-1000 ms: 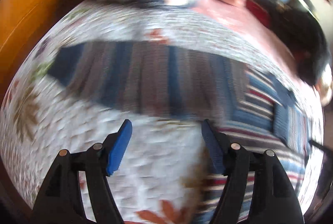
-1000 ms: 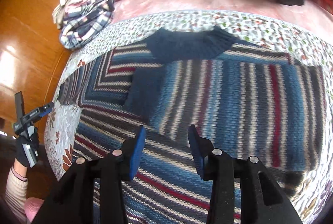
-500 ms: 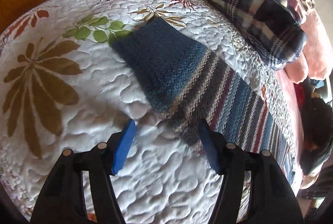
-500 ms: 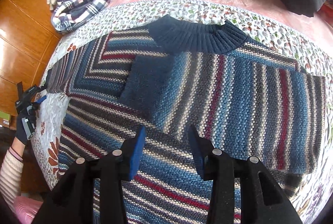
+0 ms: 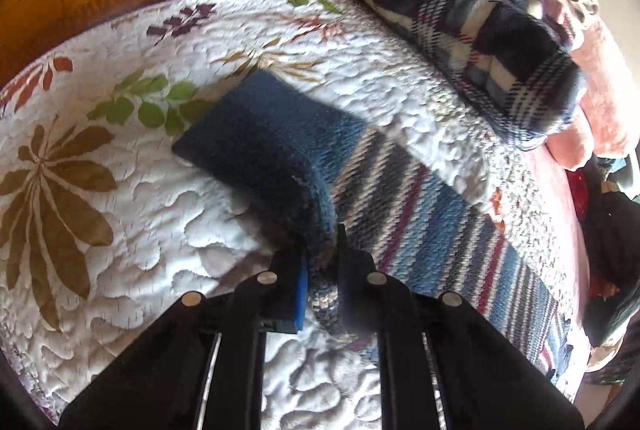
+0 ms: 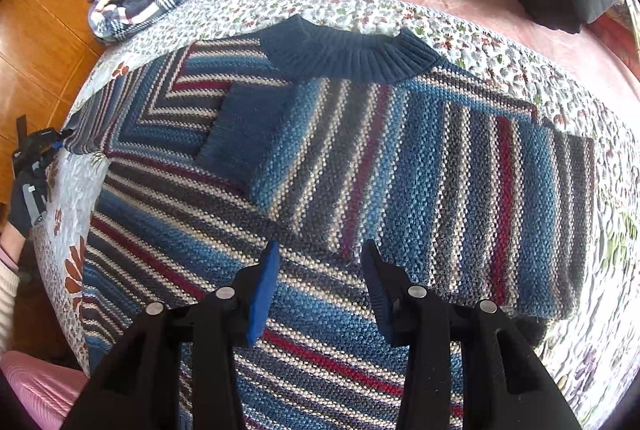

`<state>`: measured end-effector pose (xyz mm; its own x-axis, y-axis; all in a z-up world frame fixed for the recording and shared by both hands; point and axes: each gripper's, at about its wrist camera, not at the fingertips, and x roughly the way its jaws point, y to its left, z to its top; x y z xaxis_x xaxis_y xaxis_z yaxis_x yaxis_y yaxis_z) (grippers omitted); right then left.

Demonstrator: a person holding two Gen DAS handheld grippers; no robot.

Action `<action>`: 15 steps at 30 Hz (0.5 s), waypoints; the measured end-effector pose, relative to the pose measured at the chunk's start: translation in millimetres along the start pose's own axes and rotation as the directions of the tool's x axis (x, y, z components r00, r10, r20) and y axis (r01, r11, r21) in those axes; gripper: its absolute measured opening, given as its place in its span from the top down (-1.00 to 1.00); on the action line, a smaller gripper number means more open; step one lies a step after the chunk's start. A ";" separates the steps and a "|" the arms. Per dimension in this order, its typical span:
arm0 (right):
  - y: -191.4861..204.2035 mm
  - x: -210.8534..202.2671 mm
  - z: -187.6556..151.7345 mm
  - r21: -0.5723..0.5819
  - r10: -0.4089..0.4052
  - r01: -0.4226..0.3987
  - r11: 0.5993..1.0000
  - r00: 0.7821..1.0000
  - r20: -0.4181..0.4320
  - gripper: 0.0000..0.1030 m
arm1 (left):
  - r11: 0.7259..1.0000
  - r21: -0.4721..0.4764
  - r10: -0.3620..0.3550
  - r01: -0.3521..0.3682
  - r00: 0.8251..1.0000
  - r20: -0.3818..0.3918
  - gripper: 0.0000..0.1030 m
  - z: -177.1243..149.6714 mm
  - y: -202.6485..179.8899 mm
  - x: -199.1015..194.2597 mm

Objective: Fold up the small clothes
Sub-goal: 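Grasp the cuff of the other sleeve with the left gripper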

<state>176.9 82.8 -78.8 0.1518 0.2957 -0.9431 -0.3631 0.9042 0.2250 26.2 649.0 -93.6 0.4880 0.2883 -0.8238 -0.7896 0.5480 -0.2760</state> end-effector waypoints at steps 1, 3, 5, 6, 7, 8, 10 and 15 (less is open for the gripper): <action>-1.7 1.1 -1.1 0.005 0.003 -0.003 1.000 1.000 0.000 0.16 | 1.000 0.012 -0.011 0.010 1.000 0.014 0.82 -0.5 -5.4 -6.0; -5.6 2.8 -3.7 0.014 0.006 -0.006 1.000 1.000 0.000 0.16 | 0.998 0.049 -0.036 0.034 0.999 0.037 0.82 -2.4 -20.2 -19.7; -10.6 4.2 -6.0 0.025 0.006 -0.006 1.000 1.000 0.001 0.16 | 0.994 0.097 -0.063 0.059 0.997 0.047 0.83 -6.6 -38.2 -32.2; -13.8 4.7 -7.0 0.032 0.005 -0.005 0.999 1.000 0.002 0.16 | 0.989 0.128 -0.084 0.077 0.995 0.050 0.83 -10.3 -50.4 -39.5; -16.6 4.5 -8.1 0.039 0.006 -0.006 0.999 1.000 0.002 0.16 | 0.983 0.155 -0.102 0.093 0.993 0.051 0.83 -14.4 -62.6 -45.9; -20.0 4.6 -8.8 0.048 0.007 -0.007 0.999 1.000 0.004 0.16 | 0.979 0.172 -0.116 0.106 0.992 0.048 0.83 -17.0 -71.4 -49.3; -27.4 3.9 -10.1 0.066 0.006 -0.007 0.998 1.000 0.010 0.16 | 0.966 0.213 -0.159 0.148 0.987 0.035 0.83 -28.1 -97.0 -58.7; -46.1 2.3 -12.8 0.101 -0.002 0.000 0.995 1.000 0.020 0.16 | 0.920 0.315 -0.242 0.232 0.970 -0.010 0.83 -64.8 -163.5 -73.4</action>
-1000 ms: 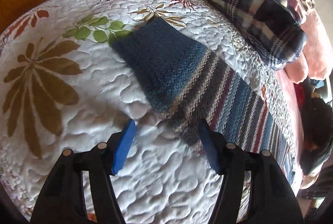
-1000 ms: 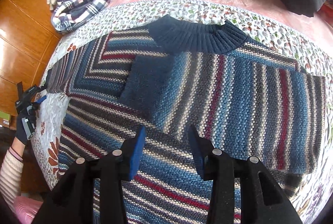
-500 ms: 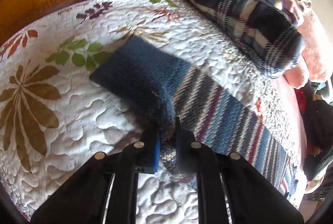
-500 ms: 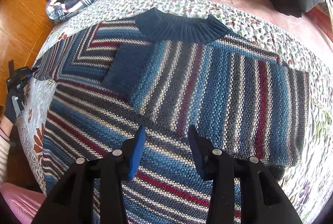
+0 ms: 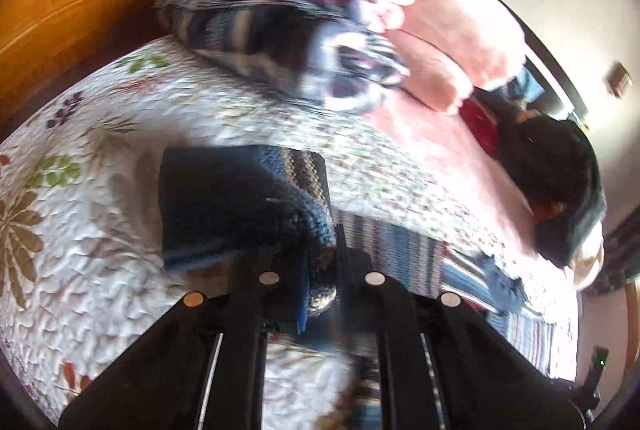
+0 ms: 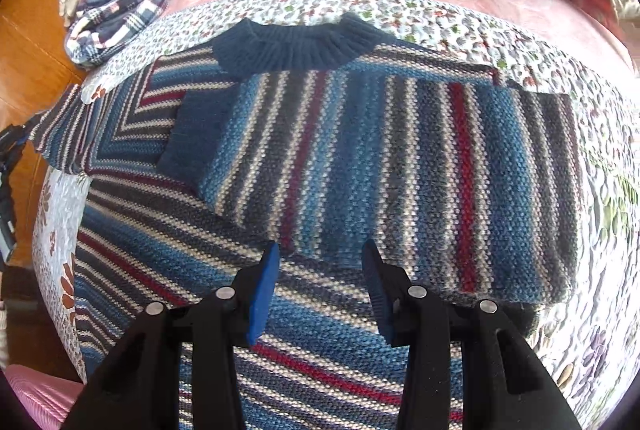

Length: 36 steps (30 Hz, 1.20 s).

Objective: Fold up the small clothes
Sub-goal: 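Grasp the cuff of the other sleeve with the left gripper, then fold the held sleeve across the body over the first sleeve with the left gripper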

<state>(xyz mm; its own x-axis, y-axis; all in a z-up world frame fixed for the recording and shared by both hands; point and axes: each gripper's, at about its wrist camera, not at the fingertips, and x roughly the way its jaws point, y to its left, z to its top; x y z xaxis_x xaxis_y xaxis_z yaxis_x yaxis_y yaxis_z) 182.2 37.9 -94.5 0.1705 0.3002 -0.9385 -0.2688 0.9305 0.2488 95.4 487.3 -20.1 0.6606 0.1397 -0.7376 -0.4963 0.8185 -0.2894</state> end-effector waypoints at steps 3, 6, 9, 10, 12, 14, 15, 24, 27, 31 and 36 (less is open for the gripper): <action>-11.8 -0.9 -0.7 0.016 -0.007 0.007 1.000 1.000 0.009 0.16 | 0.997 0.042 -0.058 0.060 0.998 -0.031 0.83 -12.0 -42.0 7.6; -24.9 -0.2 -0.2 0.042 -0.002 0.001 0.999 1.000 0.016 0.16 | 0.991 0.077 -0.103 0.108 0.993 -0.063 0.83 -25.6 -82.1 15.8; -37.3 2.1 -0.4 0.067 0.000 -0.001 0.998 1.000 0.019 0.16 | 0.982 0.120 -0.135 0.146 0.986 -0.098 0.83 -41.4 -121.0 24.1; -40.6 3.1 -0.8 0.073 0.001 -0.002 0.997 1.000 0.018 0.16 | 0.978 0.138 -0.143 0.159 0.983 -0.114 0.83 -47.0 -134.7 27.5; -46.6 4.4 -1.3 0.080 0.000 -0.001 0.997 1.000 0.019 0.16 | 0.969 0.174 -0.156 0.178 0.979 -0.132 0.83 -58.0 -159.6 31.9; -51.2 5.1 -1.5 0.085 0.000 -0.002 0.996 1.000 0.020 0.16 | 0.959 0.207 -0.164 0.191 0.976 -0.143 0.83 -69.1 -182.7 36.7; -53.1 5.4 -1.4 0.087 0.003 -0.004 0.996 1.000 0.021 0.16 | 0.956 0.220 -0.165 0.195 0.975 -0.148 0.83 -73.7 -193.2 40.1; -63.5 7.6 -1.6 0.110 0.013 -0.015 0.994 1.000 0.022 0.16 | 0.945 0.263 -0.139 0.196 0.966 -0.218 0.83 -128.4 -232.3 81.6; -64.8 9.4 -2.5 0.116 0.011 -0.013 0.993 1.000 0.016 0.16 | 0.939 0.285 -0.120 0.191 0.961 -0.248 0.83 -145.2 -232.5 95.5; -62.6 10.6 -3.0 0.123 0.002 -0.003 0.992 1.000 0.012 0.16 | 0.927 0.322 -0.090 0.191 0.949 -0.303 0.81 -160.9 -230.8 113.7; -56.2 9.4 -1.8 0.129 0.001 -0.002 0.992 1.000 0.005 0.16 | 0.908 0.359 -0.082 0.217 0.931 -0.355 0.70 -160.3 -219.7 98.1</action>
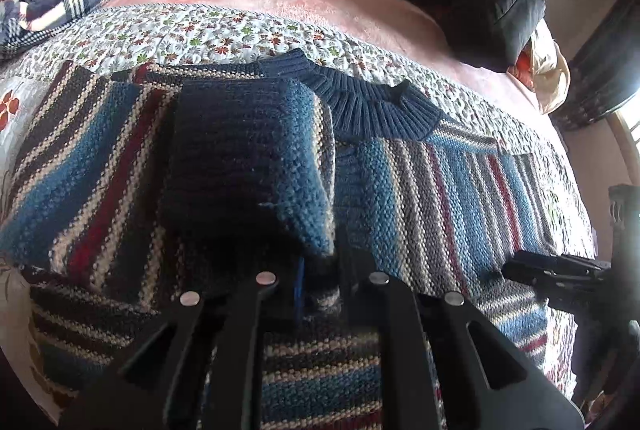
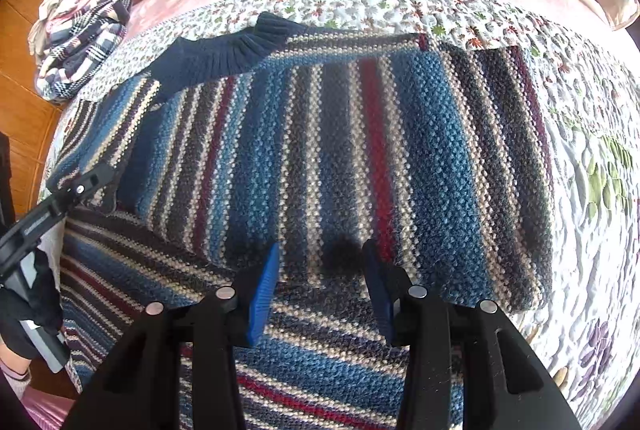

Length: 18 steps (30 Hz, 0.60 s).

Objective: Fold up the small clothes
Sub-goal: 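Fold the held sleeve across the body over the first sleeve with the left gripper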

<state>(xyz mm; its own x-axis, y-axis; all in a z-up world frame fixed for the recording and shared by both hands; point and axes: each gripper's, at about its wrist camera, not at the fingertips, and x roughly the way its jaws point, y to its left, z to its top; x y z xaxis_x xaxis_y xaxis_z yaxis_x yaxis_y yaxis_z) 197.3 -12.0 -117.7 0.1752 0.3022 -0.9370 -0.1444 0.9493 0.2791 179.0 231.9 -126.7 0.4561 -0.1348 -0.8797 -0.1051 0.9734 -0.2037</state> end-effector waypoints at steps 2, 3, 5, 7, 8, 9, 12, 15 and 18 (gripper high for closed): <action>7.8 -2.6 3.5 -0.011 0.023 -0.023 1.000 1.000 0.002 0.16 | 0.999 0.032 0.001 -0.002 1.000 0.021 0.64 -0.4 6.5 -25.3; 14.0 -4.6 6.0 -0.011 0.045 -0.045 0.999 0.999 0.003 0.15 | 0.999 0.036 -0.009 0.007 0.999 0.045 0.63 -0.6 15.8 -44.3; 26.1 -6.0 12.4 -0.002 0.104 -0.104 0.995 0.995 0.005 0.13 | 1.000 0.014 0.002 -0.004 0.996 0.087 0.53 -0.3 34.0 -68.4; 43.7 -2.6 21.1 0.014 0.181 -0.180 0.983 0.984 0.000 0.07 | 0.998 -0.037 0.064 -0.059 0.986 0.155 0.52 2.3 60.5 -90.2; 54.0 0.7 25.3 0.023 0.213 -0.213 0.977 0.977 -0.008 0.05 | 0.992 -0.062 0.116 -0.107 0.979 0.166 0.52 5.1 72.5 -94.3; 64.9 4.5 28.7 0.028 0.241 -0.241 0.970 0.970 -0.013 0.04 | 0.979 -0.097 0.196 -0.181 0.966 0.168 0.52 9.0 85.5 -96.0; 103.6 19.3 37.1 0.013 0.284 -0.283 0.959 0.958 -0.046 -0.07 | 0.937 -0.198 0.314 -0.288 0.943 0.114 0.53 11.2 126.3 -88.6; 137.5 34.0 42.5 -0.002 0.292 -0.293 0.956 0.954 -0.070 -0.12 | 0.922 -0.248 0.320 -0.296 0.946 0.060 0.57 6.2 151.3 -75.9; 157.5 49.3 46.4 0.003 0.274 -0.274 0.962 0.958 -0.083 -0.22 | 0.913 -0.215 0.354 -0.345 0.935 0.003 0.56 2.6 158.0 -59.7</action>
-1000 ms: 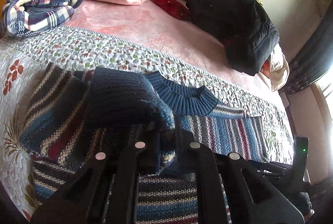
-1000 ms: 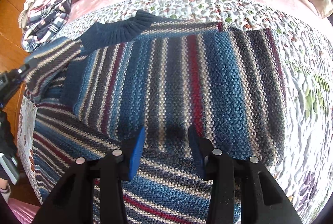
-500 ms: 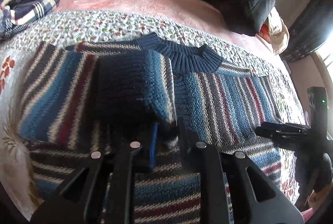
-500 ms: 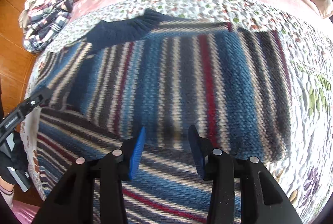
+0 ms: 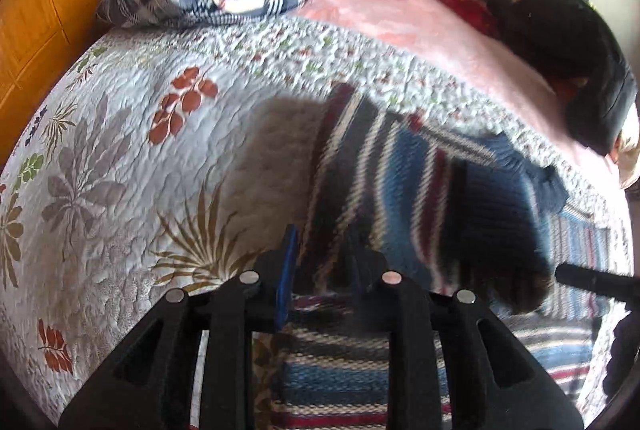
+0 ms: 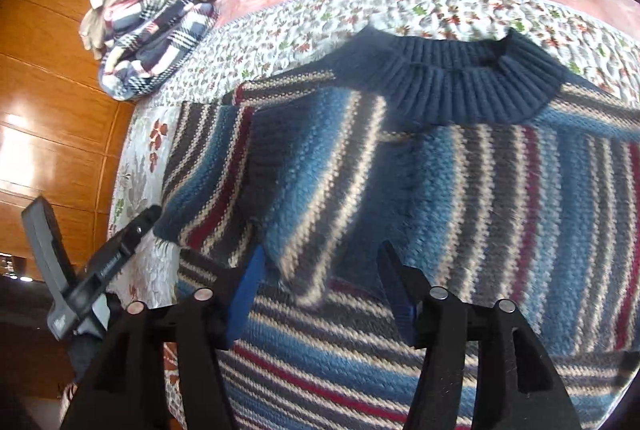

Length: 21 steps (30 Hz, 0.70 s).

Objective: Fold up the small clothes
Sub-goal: 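Fold the held sleeve across the body over the first sleeve with the left gripper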

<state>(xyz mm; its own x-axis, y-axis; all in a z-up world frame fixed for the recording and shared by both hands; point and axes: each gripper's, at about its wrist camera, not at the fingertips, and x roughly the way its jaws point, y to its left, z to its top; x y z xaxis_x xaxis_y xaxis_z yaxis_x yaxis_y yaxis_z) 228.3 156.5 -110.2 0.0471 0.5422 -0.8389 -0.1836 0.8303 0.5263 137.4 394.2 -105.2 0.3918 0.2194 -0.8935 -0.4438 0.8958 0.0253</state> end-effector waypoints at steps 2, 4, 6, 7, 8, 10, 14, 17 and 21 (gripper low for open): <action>3.6 14.2 3.4 0.026 -0.009 0.009 1.000 1.000 -0.019 -0.22 | 1.000 0.021 0.012 -0.011 1.000 -0.023 0.57 -4.0 -1.3 7.9; 4.2 25.4 2.8 0.035 0.007 -0.006 0.999 0.999 -0.036 0.06 | 0.999 0.042 0.017 -0.016 0.999 -0.036 0.56 -5.4 -1.6 13.1; 5.0 31.0 3.9 0.021 -0.013 0.013 1.000 0.999 -0.035 0.57 | 0.998 0.058 0.023 -0.021 0.999 -0.040 0.56 -7.0 -2.8 15.0; 5.7 29.3 3.4 0.011 -0.021 0.021 1.000 0.999 -0.025 0.67 | 0.998 0.060 0.020 -0.018 0.999 -0.039 0.56 -7.0 -3.2 14.5; 6.7 25.7 3.2 -0.003 -0.019 0.019 1.000 1.000 -0.012 0.73 | 0.998 0.057 0.015 -0.013 0.999 -0.039 0.56 -6.4 -2.4 13.8; 10.3 10.5 2.1 -0.044 -0.013 0.014 0.999 1.000 0.027 0.74 | 0.999 0.040 0.001 0.000 0.999 -0.032 0.56 -3.7 -0.2 11.5; 10.8 -24.9 0.7 -0.104 -0.034 0.045 0.994 0.994 0.105 0.74 | 0.999 0.004 -0.040 0.040 0.999 0.023 0.56 1.1 -4.5 -6.8; 0.5 -37.4 3.1 -0.117 -0.075 0.091 0.989 0.988 0.131 0.74 | 0.997 0.043 -0.061 0.058 0.996 0.064 0.56 2.9 -19.1 -15.0; -28.5 -28.0 3.1 -0.059 -0.105 0.111 0.992 0.990 0.096 0.74 | 0.991 0.118 -0.067 0.065 0.998 0.014 0.55 -4.6 -43.7 -1.3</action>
<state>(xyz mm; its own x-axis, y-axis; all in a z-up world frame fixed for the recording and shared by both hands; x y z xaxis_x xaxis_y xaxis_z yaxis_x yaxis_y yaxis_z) 235.3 118.0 -101.2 0.1604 0.4619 -0.8723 -0.2346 0.8763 0.4208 152.6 353.0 -107.2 0.4325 0.1640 -0.8866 -0.3189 0.9476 0.0198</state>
